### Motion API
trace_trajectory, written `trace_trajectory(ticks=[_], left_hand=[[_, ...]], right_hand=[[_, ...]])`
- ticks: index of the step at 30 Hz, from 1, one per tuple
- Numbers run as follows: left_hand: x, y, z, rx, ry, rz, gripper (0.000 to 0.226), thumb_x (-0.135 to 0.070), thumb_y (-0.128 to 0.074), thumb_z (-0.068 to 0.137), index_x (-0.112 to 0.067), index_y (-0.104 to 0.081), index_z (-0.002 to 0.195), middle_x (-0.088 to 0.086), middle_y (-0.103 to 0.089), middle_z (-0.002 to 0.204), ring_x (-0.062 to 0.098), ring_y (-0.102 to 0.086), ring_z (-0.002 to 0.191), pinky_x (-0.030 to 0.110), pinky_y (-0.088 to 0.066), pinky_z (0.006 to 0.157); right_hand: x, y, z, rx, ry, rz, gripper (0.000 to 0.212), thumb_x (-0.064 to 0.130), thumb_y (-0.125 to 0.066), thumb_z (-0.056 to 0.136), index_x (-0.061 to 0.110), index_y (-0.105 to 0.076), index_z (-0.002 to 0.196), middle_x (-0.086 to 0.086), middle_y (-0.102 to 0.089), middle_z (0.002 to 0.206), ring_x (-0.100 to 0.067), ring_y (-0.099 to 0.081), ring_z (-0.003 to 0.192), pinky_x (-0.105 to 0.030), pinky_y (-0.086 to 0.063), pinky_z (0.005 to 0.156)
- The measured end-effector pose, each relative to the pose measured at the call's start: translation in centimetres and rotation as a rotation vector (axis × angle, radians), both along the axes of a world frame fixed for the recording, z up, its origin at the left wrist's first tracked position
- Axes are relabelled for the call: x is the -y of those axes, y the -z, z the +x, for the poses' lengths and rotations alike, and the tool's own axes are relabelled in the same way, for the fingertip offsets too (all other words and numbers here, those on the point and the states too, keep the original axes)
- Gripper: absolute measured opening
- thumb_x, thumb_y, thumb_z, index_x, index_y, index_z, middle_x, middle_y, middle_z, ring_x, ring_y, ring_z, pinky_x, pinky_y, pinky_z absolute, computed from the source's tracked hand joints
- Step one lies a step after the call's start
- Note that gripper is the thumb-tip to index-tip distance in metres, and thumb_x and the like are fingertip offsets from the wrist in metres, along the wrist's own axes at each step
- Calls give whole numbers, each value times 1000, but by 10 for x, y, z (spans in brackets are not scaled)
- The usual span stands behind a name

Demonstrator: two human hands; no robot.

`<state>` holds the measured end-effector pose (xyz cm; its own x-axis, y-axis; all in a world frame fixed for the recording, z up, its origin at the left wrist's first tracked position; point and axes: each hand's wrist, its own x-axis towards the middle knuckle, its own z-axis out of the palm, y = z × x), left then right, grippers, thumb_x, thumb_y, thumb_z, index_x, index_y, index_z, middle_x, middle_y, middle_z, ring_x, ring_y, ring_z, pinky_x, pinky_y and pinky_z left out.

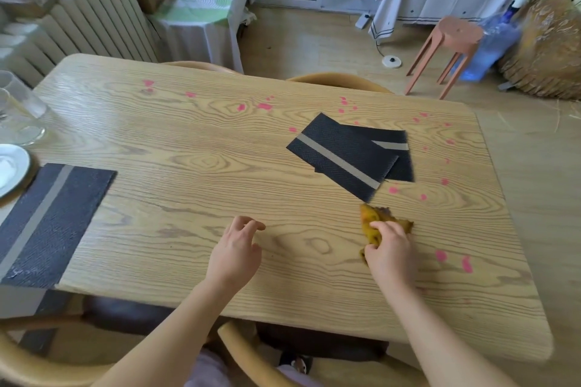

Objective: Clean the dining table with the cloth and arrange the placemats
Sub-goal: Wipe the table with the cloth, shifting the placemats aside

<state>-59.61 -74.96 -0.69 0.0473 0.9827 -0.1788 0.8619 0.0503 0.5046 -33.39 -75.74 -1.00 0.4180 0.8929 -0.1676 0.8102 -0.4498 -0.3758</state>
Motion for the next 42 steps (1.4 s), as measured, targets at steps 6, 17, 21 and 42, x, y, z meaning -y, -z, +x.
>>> trace_trajectory(ticks=[6, 17, 21, 42], left_hand=[[16, 1, -20, -4, -70, 6, 41, -7, -50, 86, -22, -54, 124, -7, -44, 129, 14, -51, 112, 18, -36, 72], [40, -1, -46, -39, -150, 9, 43, -8, -52, 84, -23, -54, 124, -5, -46, 129, 15, -44, 124, 26, -44, 89], [39, -7, -32, -18, -86, 30, 42, -8, -52, 85, -23, -53, 125, -5, -45, 129, 15, -44, 122, 22, -41, 82], [127, -46, 40, 110, 72, 135, 41, -12, -51, 88, -24, -50, 127, -8, -42, 130, 11, -41, 123, 22, -45, 86]], right_hand=[[4, 3, -76, -38, -209, -14, 46, 18, -60, 85, 24, -55, 131, 0, -41, 140, -21, -43, 123, -35, -47, 96], [29, -1, -141, -146, -705, -45, 51, 10, -48, 90, 29, -49, 137, 7, -36, 149, -18, -33, 132, -32, -39, 106], [33, -2, -106, -62, -641, -26, 50, 9, -48, 90, 33, -52, 134, 14, -39, 146, -14, -34, 128, -27, -39, 102], [117, -47, -18, 29, -267, 134, 36, 7, -55, 83, 27, -64, 112, 13, -61, 111, -12, -43, 109, -23, -35, 79]])
